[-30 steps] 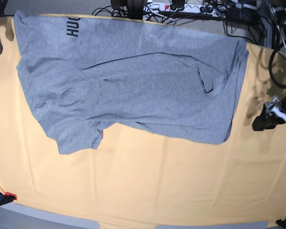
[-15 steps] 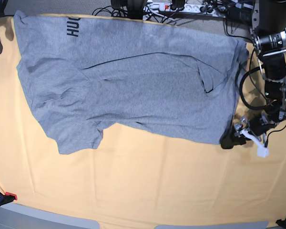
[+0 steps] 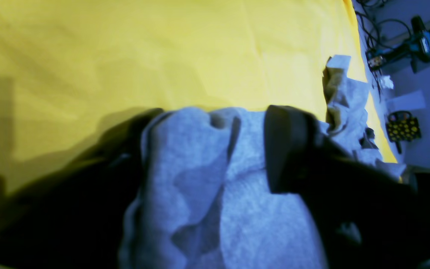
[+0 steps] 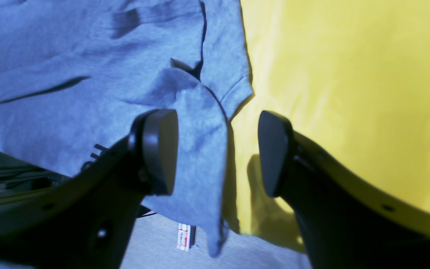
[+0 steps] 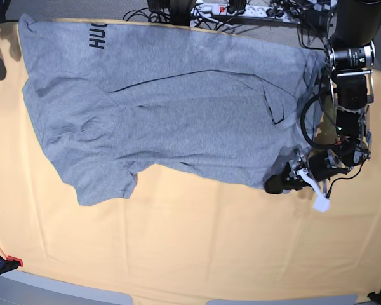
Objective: Layout the t-shirt on the table in an organized manner, then fold the t-shirt properly
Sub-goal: 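Release the left gripper and move it to the shirt hem corner, then grasp the hem corners with both grippers, then fold the hem over toward the collar with both grippers, then drag the folded hem corner with the right gripper toward the sleeve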
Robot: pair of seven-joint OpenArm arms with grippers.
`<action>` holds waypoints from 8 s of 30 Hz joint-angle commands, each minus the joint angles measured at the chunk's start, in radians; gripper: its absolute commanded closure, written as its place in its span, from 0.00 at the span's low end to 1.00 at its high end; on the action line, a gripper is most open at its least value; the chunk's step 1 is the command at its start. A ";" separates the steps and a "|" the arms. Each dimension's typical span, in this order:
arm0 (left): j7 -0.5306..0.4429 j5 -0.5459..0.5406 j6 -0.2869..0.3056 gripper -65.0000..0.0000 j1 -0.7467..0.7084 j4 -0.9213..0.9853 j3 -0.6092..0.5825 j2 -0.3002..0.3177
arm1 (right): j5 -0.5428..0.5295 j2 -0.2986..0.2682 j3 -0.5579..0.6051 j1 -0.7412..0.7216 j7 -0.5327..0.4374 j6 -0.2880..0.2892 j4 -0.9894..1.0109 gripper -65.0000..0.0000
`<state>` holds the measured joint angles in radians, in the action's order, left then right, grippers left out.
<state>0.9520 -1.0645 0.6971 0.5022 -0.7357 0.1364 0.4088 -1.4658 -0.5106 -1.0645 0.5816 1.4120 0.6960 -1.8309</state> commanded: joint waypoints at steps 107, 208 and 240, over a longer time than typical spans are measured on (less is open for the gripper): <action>0.267 -0.191 0.001 1.00 0.135 -0.009 0.074 0.016 | 0.602 0.042 0.711 -0.824 -0.367 0.002 0.473 1.00; 0.444 -0.419 0.001 0.27 -0.061 -0.085 -0.161 0.240 | 0.570 0.069 0.710 -0.779 -0.417 -0.021 0.491 0.37; 0.444 -0.419 0.001 0.27 -0.061 -0.085 -0.161 0.240 | 0.496 0.227 0.710 -0.897 -0.290 0.002 0.615 1.00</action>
<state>1.3853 -1.5196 0.6971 0.4286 -0.8177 -0.0261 0.6300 -0.9524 -0.2684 -0.3504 -0.2943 1.1393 0.6895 -1.1984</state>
